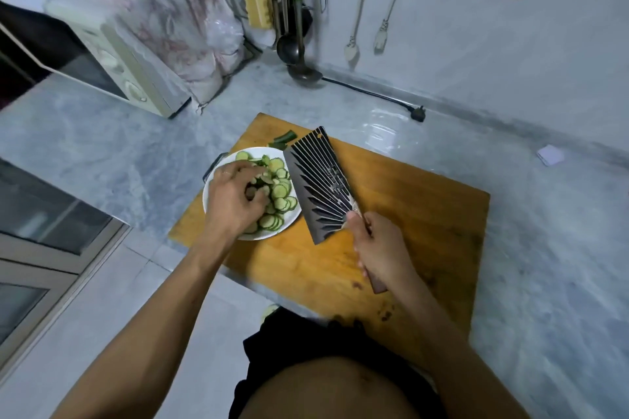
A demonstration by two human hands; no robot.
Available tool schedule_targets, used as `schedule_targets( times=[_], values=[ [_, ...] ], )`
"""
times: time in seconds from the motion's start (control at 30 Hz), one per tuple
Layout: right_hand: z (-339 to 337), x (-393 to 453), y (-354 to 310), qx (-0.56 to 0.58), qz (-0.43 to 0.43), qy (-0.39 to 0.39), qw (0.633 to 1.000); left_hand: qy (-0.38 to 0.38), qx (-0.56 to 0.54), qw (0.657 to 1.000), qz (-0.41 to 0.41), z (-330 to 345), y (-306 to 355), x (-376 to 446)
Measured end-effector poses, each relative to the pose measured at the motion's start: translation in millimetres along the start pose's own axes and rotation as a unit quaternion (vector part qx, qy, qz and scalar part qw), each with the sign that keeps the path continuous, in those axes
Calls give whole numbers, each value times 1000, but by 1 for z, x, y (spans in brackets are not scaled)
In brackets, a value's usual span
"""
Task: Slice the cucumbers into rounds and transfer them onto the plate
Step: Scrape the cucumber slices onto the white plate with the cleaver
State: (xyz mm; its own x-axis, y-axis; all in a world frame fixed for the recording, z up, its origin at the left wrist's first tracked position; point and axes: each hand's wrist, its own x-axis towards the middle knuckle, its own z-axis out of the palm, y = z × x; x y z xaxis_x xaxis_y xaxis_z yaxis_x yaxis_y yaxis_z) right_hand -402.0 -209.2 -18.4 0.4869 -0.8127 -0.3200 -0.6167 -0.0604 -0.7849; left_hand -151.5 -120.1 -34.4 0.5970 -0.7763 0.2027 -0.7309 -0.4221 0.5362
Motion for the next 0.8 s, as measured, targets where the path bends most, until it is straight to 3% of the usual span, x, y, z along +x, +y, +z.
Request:
schedule_targets(
  times=[0.17, 0.3, 0.37, 0.53, 0.67, 0.8],
  values=[
    [-4, -5, 9, 21, 21, 4, 1000, -98, 13, 984, -147, 4, -9, 9],
    [-2, -8, 13, 33, 30, 15, 999, -187, 89, 978, -18, 28, 6, -1],
    [-2, -10, 14, 33, 33, 17, 999, -203, 117, 972, 3, 31, 8, -2],
    [-3, -15, 17, 32, 43, 21, 998, -100, 47, 994, -9, 20, -9, -1],
    [-4, -20, 18, 48, 45, 26, 997, -103, 77, 991, -28, 9, -25, -5],
    [-1, -25, 16, 59, 47, 29, 997, -64, 29, 996, -46, 2, -21, -9]
  ],
)
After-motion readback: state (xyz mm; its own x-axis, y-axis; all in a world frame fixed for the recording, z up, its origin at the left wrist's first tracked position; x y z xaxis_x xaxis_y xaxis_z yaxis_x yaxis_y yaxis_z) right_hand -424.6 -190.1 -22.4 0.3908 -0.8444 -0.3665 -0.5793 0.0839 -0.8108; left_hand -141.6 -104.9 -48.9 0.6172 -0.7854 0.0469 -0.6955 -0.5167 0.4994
